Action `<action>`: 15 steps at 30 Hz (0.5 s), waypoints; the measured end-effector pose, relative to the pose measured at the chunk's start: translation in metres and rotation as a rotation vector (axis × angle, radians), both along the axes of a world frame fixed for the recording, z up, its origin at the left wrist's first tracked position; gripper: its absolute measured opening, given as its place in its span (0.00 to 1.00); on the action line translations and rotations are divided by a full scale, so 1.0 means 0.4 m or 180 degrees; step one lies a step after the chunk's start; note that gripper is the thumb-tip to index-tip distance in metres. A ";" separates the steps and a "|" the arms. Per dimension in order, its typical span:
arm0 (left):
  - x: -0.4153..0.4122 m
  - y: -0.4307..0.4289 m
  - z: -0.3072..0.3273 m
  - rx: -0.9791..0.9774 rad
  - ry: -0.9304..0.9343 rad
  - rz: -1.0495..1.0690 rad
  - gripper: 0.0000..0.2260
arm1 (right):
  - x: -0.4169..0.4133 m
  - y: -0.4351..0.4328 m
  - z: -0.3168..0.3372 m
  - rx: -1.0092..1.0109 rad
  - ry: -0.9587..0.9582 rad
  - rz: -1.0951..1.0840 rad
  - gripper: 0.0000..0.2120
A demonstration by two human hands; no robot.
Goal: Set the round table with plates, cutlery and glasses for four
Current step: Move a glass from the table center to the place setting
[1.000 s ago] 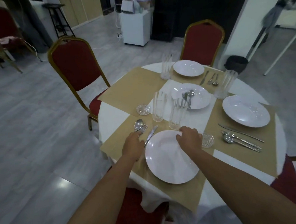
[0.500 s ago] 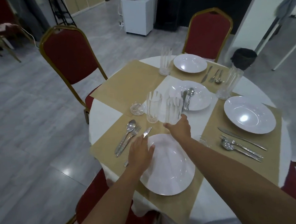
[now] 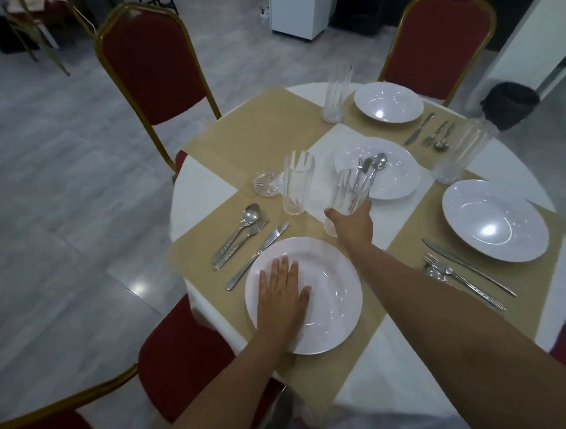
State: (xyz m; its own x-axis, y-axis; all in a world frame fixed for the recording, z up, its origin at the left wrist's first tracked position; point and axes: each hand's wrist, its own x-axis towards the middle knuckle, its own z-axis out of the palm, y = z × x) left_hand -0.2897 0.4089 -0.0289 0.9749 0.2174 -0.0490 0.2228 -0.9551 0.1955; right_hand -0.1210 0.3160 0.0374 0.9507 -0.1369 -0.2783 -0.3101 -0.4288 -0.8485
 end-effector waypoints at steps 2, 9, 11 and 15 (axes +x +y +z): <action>-0.017 -0.036 0.009 0.0009 -0.0036 -0.0059 0.25 | -0.024 -0.033 0.009 -0.0013 -0.0118 -0.0027 0.32; -0.094 -0.199 0.011 0.0038 -0.0077 -0.0469 0.25 | -0.129 -0.181 0.032 -0.0076 -0.0471 -0.0190 0.28; -0.124 -0.248 0.002 0.0087 -0.0094 -0.0635 0.26 | -0.153 -0.223 0.029 -0.0142 -0.0431 -0.0198 0.29; -0.161 -0.323 0.004 -0.0104 -0.0002 -0.0708 0.28 | -0.178 -0.283 0.021 -0.0282 -0.0305 -0.0081 0.31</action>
